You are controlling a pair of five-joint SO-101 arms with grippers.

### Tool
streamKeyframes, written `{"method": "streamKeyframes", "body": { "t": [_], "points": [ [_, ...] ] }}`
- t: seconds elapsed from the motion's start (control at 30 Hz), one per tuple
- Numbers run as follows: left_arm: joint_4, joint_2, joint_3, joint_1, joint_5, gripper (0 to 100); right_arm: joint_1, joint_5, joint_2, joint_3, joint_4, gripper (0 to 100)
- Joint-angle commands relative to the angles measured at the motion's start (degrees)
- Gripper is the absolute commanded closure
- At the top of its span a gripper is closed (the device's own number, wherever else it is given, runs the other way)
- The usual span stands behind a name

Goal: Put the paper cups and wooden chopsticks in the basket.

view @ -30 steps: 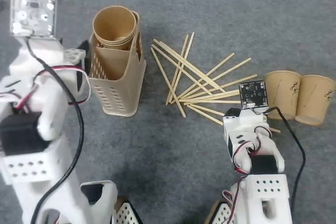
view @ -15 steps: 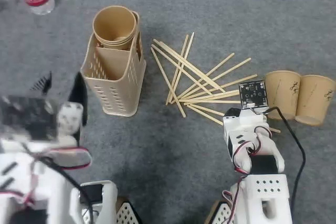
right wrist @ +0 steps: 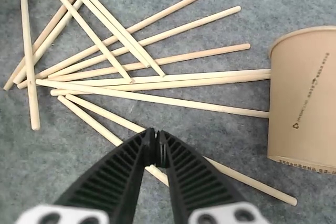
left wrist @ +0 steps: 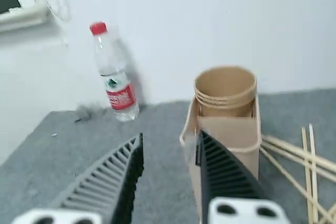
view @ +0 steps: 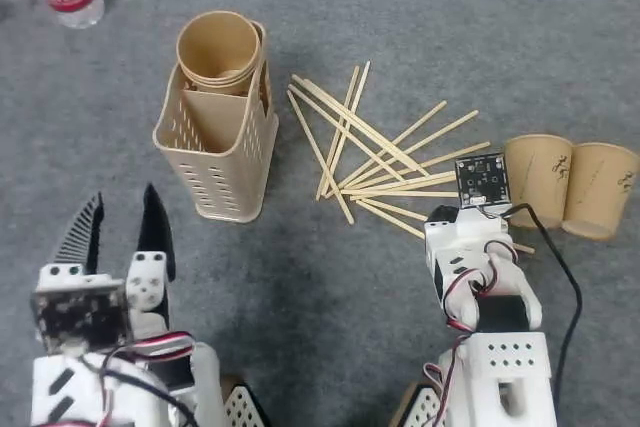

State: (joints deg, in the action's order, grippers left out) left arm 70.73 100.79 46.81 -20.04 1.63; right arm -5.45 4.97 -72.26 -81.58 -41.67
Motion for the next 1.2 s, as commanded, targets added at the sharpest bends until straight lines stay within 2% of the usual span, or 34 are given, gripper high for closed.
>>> {"method": "streamKeyframes", "body": {
  "t": [0.0, 0.07, 0.17, 0.3, 0.53, 0.77, 0.93, 1.1, 1.17],
  "points": [
    [-5.27, 0.09, -0.04, -12.4, -10.73, 85, -0.04, 0.09, 0.04, 0.35, 0.75, 99.0],
    [-8.35, 0.0, 1.45, -19.78, -16.26, 85, -0.04, 0.09, 0.04, 0.35, 0.75, 99.0],
    [-12.66, 0.09, 7.34, -23.3, -18.46, 85, -0.04, 0.09, 0.04, 0.35, 0.75, 99.0],
    [-15.74, 0.09, 15.87, -24.7, -18.46, 85, -0.22, 0.09, -0.04, 0.35, 0.75, 99.0],
    [-15.91, 0.18, 28.88, -27.16, -18.37, 84, -0.22, 0.09, -0.04, 0.35, 0.84, 99.0],
    [-16.26, 0.18, 39.69, -33.32, -18.2, 84, -0.31, 0.09, -0.04, 0.35, 0.84, 99.0],
    [-16.44, 0.18, 45.32, -33.23, -17.49, 84, -0.31, 0.09, -0.04, 0.35, 0.84, 99.0],
    [-23.21, -0.09, 49.89, -33.05, -13.27, 84, -0.31, 0.09, 0.04, 0.35, 0.75, 99.0],
    [-23.12, -0.26, 49.8, -32.18, -12.13, 84, -0.31, 0.09, 0.04, 0.35, 0.75, 99.0]
  ]
}}
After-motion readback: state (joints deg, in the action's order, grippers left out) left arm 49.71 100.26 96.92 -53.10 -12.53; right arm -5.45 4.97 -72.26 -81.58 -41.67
